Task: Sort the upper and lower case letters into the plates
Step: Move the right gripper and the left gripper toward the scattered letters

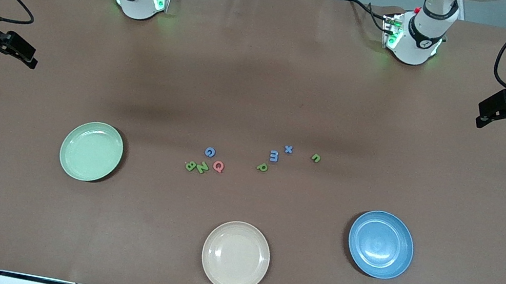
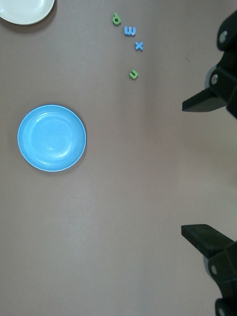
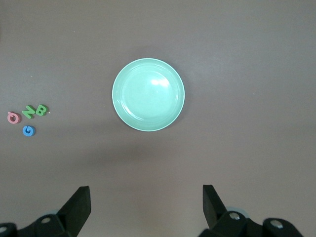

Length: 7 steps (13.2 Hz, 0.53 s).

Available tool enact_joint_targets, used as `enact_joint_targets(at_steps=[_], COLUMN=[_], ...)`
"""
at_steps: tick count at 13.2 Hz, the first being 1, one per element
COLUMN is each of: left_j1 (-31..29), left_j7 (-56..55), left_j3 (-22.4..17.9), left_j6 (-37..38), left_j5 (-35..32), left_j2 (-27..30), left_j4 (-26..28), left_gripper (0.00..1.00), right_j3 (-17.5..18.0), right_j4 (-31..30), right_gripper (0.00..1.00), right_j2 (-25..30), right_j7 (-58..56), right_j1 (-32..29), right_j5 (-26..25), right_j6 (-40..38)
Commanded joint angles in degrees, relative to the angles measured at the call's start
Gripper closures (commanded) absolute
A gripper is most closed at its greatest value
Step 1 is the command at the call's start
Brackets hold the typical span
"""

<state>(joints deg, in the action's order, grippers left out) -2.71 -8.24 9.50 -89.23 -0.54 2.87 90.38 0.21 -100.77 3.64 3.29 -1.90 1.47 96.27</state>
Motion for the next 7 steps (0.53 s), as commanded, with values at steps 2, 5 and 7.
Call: enact_joint_targets(at_steps=[2,5,7], left_j1=[-0.19,0.42,1.04], left_j7=[0.77,1.04,-0.01], left_j3=[-0.36,0.08,1.56], left_j6=[1.52,1.52,1.43], left_j5=[-0.33,-4.81,-4.47], left_j2=[-0.06,-2.6,-3.22], left_j4=[-0.55,-2.83,-1.7], left_gripper=[0.0,0.0,0.0], right_j3=[-1.18,-1.18,-1.18], right_j4=[0.58,0.49,0.58], right_gripper=[0.0,0.0,0.0], right_j2=[-0.21,-0.12,-0.12], right_j7=[-0.48,-0.48,-0.48], right_j1=[1.11,1.11,1.02], right_j5=[0.11,0.11,0.11], right_j6=[-0.47,-0.47,-0.64])
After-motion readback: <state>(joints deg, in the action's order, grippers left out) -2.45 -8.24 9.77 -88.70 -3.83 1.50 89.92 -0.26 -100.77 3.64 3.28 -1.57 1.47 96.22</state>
